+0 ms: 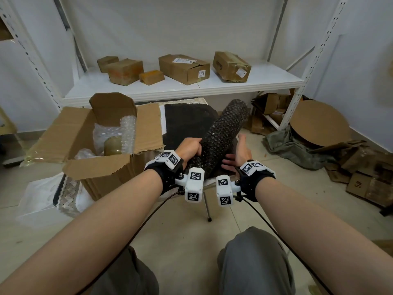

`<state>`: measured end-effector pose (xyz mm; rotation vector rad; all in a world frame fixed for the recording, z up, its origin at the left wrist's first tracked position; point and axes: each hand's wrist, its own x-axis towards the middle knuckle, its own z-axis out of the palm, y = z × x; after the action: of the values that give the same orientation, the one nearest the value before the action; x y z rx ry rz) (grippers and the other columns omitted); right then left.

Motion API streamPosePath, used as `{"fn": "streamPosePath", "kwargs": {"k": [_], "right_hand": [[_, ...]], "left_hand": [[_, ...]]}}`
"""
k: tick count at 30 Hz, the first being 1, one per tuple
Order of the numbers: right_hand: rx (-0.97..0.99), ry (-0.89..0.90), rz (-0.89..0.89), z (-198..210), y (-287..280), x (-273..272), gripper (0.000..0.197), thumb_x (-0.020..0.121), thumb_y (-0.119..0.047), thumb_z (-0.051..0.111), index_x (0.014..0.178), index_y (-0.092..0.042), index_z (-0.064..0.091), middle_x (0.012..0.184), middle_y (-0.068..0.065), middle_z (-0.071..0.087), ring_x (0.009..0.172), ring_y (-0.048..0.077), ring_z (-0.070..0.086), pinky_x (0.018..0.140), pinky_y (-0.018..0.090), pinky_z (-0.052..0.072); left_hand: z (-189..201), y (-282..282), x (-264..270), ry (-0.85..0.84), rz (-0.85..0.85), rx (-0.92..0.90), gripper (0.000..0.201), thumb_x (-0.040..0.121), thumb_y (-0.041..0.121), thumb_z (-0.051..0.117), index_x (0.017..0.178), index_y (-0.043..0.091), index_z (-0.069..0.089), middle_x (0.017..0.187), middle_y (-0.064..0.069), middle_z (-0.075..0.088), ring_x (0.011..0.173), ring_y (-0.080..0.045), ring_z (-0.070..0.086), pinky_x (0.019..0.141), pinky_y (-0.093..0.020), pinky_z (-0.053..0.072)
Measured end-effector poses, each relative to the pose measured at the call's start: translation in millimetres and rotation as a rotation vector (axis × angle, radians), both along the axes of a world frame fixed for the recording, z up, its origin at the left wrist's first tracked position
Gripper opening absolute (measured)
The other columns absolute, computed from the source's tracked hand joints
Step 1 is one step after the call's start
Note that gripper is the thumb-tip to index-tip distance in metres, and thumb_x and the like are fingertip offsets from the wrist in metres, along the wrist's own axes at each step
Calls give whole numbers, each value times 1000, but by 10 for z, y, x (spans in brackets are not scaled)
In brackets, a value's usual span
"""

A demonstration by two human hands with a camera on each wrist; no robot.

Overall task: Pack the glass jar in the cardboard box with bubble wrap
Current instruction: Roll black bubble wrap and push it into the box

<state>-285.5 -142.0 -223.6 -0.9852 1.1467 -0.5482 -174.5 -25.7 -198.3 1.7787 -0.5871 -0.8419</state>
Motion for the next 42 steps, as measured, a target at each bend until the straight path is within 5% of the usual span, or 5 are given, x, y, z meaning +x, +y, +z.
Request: {"fn": "streamPosePath", "kwargs": {"k": [12,24,29,34,42], "right_hand": [[-35,16,76,-230,-57,88,105,42,-45,83,133,-9,47,117,14,66,94,32,70,60,35,60],[-192,403,14,-318,-101,200,88,71,-25,83,139,-3,32,128,19,57,112,41,61,94,42,53],[-103,88,-85,-321,-90,234,71,85,-39,67,139,-8,34,113,20,61,88,38,69,53,36,60],[70,-89,13,-282,-148,224,69,97,-58,31,147,-10,33,107,28,61,85,43,68,64,43,60],[167,-407,202,-286,-114,165,82,79,-69,59,141,-16,49,136,14,60,121,32,60,97,47,53]], "left_hand": [[-180,-248,95,-460,-12,329,36,93,7,46,127,15,57,131,-11,58,122,-33,53,105,-41,40],[-377,-252,102,-667,-351,295,59,68,62,71,118,32,61,114,4,58,106,-17,57,96,-40,48],[-347,-258,54,-858,-450,407,64,71,38,75,128,30,46,123,-3,57,111,-26,56,93,-44,49],[-174,-281,109,-733,-283,340,35,88,16,52,123,22,57,123,-11,62,115,-33,56,91,-36,43],[179,-213,-7,-36,-42,-18,17,71,-3,47,65,12,50,76,-8,55,73,-21,51,63,-27,41]]}}
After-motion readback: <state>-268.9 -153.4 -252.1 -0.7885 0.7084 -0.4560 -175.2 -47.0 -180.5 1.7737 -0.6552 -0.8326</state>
